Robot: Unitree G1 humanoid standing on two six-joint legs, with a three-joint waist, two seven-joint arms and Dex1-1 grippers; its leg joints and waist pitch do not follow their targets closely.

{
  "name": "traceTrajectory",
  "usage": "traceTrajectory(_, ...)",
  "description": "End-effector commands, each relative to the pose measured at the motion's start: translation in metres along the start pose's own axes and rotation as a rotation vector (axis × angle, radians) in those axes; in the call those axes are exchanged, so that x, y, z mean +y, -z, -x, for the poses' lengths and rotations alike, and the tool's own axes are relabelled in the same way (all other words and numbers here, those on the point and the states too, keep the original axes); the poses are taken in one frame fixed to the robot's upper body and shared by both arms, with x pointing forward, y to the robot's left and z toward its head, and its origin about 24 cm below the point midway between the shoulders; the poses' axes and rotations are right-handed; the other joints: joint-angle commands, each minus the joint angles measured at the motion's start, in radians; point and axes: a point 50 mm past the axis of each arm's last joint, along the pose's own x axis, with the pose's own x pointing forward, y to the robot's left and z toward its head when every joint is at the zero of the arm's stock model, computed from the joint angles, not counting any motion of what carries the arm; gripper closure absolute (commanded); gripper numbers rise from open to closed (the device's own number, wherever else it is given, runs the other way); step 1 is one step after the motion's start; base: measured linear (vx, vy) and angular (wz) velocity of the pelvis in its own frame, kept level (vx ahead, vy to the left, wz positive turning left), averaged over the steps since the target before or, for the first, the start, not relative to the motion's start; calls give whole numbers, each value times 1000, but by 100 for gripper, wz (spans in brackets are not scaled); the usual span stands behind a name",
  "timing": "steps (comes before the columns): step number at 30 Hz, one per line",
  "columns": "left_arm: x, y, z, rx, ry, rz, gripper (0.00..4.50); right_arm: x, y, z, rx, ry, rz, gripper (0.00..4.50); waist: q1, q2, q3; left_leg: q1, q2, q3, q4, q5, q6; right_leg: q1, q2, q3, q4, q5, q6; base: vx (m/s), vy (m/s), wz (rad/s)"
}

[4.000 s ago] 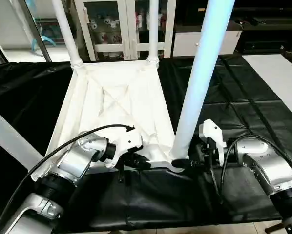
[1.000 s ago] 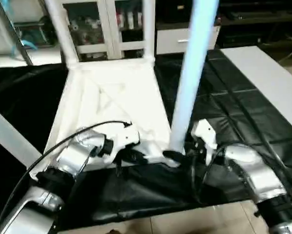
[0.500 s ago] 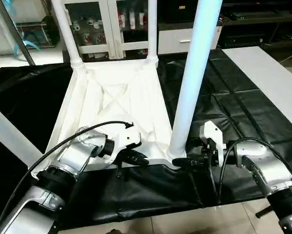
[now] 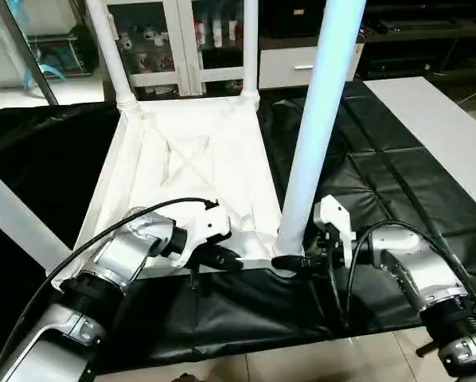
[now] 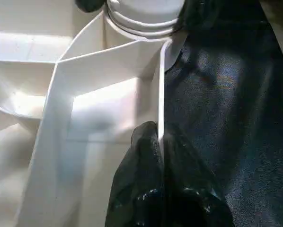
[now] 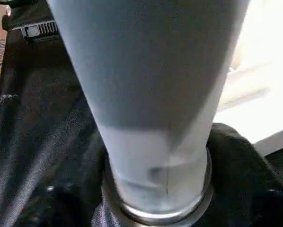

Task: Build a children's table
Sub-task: Rotate leg to tighten

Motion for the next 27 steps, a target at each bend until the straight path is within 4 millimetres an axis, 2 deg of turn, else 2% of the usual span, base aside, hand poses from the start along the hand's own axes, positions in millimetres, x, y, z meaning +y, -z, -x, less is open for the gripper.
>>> traceTrajectory(1,-7,11,-5,50,50,29,450,0,1,0,16,-18,10,165,1,-14,-66,16,63,-20,-66,-140,106,43,-68,53,-62,-73,-265,0,0,0)
traceTrajectory(2,-7,11,-4,51,49,29,450,0,2,0,18,-22,9,172,1,-11,-66,17,63,-20,-67,-140,105,43,-67,52,-62,-73,-265,0,0,0)
traceTrajectory(11,-4,10,-5,45,34,28,450,0,1,-5,-47,15,-23,185,0,-12,-67,16,63,-20,-65,-139,107,44,-67,52,-60,-63,-270,0,0,0)
traceTrajectory(14,-2,9,-8,29,5,47,450,-4,3,-10,-118,145,-74,186,-4,-9,-64,17,63,-21,-69,-164,92,41,-67,53,-65,-96,-264,0,0,0)
traceTrajectory(15,1,7,-11,14,-25,62,450,-8,8,-14,-137,256,-117,186,-8,-7,-62,16,62,-21,-70,-179,84,40,-67,53,-67,-116,-263,0,0,0)
traceTrajectory(17,7,5,-15,2,-75,67,450,-11,14,-17,-144,349,-145,186,-23,-6,-58,19,60,-25,-78,-254,39,41,-67,52,-79,-216,-239,0,0,0)
traceTrajectory(18,9,4,-18,-4,-93,71,450,-12,17,-19,-147,389,-156,186,-28,-4,-55,25,59,-25,-80,-296,20,37,-68,53,-85,-270,-226,0,0,0)
traceTrajectory(19,13,2,-21,-14,-133,71,450,-13,19,-21,-166,448,-182,186,-32,1,-54,24,57,-25,-80,-311,15,34,-68,54,-88,-290,-221,0,0,0)
traceTrajectory(20,14,1,-21,-15,-138,72,450,-13,19,-22,-169,455,-186,186,-33,-1,-54,27,58,-26,-81,-323,5,34,-69,53,-92,-305,-214,0,0,0)
traceTrajectory(21,21,-4,-26,-25,-197,78,450,-17,21,-25,-202,565,-239,186,-37,1,-54,24,57,-28,-82,-332,1,35,-69,53,-92,-315,-206,0,0,0)
traceTrajectory(23,28,-10,-30,-30,-254,75,450,-22,23,-29,-224,695,-303,186,-41,0,-55,27,57,-29,-84,-344,-11,32,-68,53,-96,-321,-195,0,0,0)
traceTrajectory(24,29,-11,-30,-30,-261,75,450,-23,23,-29,-221,721,-303,186,-42,-1,-55,26,55,-29,-84,-343,-10,31,-68,54,-97,-319,-195,0,0,0)
traceTrajectory(25,34,-16,-32,-28,-293,72,450,-28,25,-32,-200,833,-313,186,-47,4,-56,26,54,-29,-83,-344,-15,31,-68,53,-97,-313,-194,0,0,0)
traceTrajectory(26,34,-16,-32,-28,-293,72,450,-28,25,-32,-200,833,-313,187,-52,3,-56,25,53,-31,-84,-349,-17,30,-68,53,-97,-314,-194,0,0,0)
traceTrajectory(27,38,-20,-33,-23,-330,70,450,-32,27,-34,-156,932,-325,187,-54,3,-56,25,53,-31,-84,-352,-17,30,-68,52,-98,-312,-196,0,0,0)
